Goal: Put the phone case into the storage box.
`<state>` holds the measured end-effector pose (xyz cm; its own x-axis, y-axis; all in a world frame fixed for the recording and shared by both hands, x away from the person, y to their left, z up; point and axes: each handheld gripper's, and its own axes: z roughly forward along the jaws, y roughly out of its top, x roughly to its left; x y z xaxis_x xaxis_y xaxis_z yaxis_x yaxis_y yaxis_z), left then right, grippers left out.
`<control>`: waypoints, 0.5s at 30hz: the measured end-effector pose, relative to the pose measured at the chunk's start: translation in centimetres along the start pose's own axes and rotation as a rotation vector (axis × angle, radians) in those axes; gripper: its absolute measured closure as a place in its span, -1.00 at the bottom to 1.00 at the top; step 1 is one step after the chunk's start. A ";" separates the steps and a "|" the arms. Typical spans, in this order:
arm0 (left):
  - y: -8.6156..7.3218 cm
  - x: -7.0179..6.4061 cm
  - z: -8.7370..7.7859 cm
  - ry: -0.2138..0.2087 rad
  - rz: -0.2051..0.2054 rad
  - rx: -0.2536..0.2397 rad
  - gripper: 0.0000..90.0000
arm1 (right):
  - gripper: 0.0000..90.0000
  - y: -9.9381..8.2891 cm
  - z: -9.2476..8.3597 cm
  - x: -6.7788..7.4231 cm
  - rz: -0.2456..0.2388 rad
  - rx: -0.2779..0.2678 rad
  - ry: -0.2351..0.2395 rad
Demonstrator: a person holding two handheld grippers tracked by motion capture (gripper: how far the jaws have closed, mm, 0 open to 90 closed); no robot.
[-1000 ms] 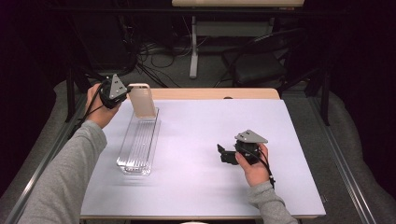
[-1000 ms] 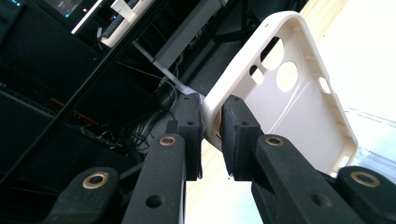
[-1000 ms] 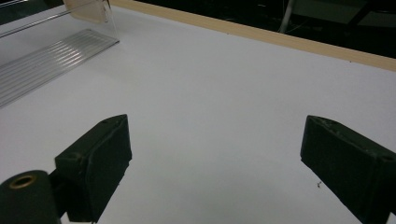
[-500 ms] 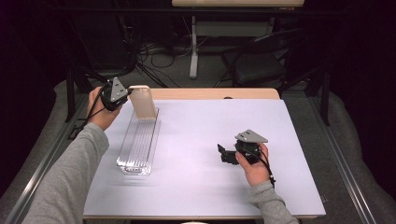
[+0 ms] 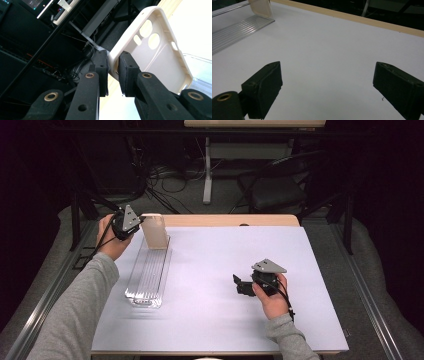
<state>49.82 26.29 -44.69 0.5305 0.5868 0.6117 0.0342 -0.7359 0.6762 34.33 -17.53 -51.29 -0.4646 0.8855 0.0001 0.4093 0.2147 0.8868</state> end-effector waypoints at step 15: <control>-0.7 -0.4 0.3 0.010 -0.010 -0.011 0.75 | -0.82 0.0 0.0 0.0 -0.003 0.009 0.005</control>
<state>49.80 26.48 -45.54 0.5217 0.5974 0.6090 0.0303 -0.7264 0.6866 34.33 -17.48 -51.35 -0.4699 0.8827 0.0003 0.4152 0.2207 0.8826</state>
